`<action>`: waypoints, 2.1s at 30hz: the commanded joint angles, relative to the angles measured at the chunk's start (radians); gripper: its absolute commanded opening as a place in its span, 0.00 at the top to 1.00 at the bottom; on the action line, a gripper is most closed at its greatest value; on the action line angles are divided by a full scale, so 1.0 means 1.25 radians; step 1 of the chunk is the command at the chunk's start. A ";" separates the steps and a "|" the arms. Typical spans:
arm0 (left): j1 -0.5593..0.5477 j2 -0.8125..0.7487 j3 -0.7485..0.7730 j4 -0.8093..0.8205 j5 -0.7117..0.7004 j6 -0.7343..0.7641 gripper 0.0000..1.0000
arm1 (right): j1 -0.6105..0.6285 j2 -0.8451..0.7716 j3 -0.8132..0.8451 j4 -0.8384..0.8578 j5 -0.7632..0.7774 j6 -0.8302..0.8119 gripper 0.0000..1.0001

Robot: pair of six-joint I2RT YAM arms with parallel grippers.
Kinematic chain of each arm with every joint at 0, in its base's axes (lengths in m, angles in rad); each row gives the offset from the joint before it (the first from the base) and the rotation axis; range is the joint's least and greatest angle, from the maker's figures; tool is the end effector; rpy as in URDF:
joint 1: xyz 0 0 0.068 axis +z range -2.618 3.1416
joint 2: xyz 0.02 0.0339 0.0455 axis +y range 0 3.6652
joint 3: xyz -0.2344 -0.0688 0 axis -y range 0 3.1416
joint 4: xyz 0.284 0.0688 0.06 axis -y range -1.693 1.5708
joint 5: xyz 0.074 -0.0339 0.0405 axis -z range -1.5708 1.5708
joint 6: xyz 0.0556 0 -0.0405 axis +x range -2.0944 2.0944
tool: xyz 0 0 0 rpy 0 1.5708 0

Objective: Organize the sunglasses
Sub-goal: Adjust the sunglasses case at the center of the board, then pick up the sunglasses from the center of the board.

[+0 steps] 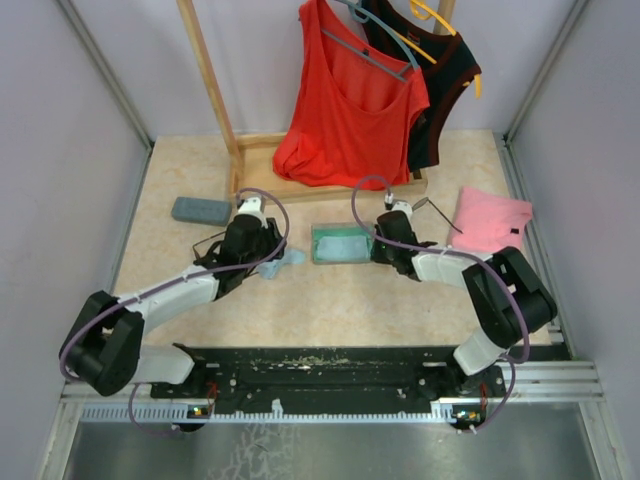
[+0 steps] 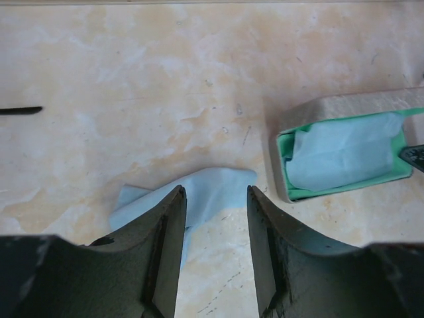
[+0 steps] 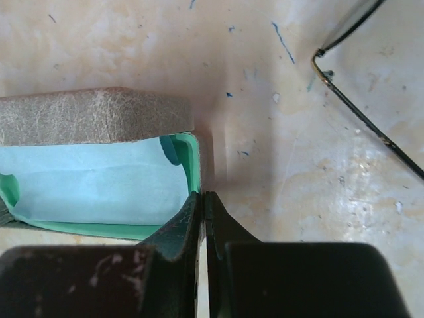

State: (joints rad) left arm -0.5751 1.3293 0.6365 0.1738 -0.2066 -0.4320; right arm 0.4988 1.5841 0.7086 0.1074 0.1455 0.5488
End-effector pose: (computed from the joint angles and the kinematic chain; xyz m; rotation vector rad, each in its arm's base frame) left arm 0.2850 -0.1712 0.1422 0.0241 2.1021 -0.3972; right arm 0.3059 0.1574 0.0786 0.1317 2.3520 0.3512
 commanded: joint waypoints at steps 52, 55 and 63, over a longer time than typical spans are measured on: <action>0.006 0.027 0.102 -0.845 -0.414 -1.007 0.31 | -0.008 -0.319 -0.105 -0.111 -0.003 -0.020 0.73; 0.006 0.021 0.090 -0.836 -0.436 -1.008 0.33 | -0.007 -0.315 -0.102 -0.111 -0.004 -0.021 0.73; 0.017 0.037 0.065 -0.804 -0.460 -0.997 0.46 | -0.008 -0.314 -0.098 -0.113 -0.008 -0.023 0.73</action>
State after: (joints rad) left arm -0.5674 1.3685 0.7300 -0.8181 -0.7158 -1.6249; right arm 0.4988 1.2156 0.5755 -0.0608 0.1394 0.5201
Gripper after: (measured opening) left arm 0.561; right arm 0.269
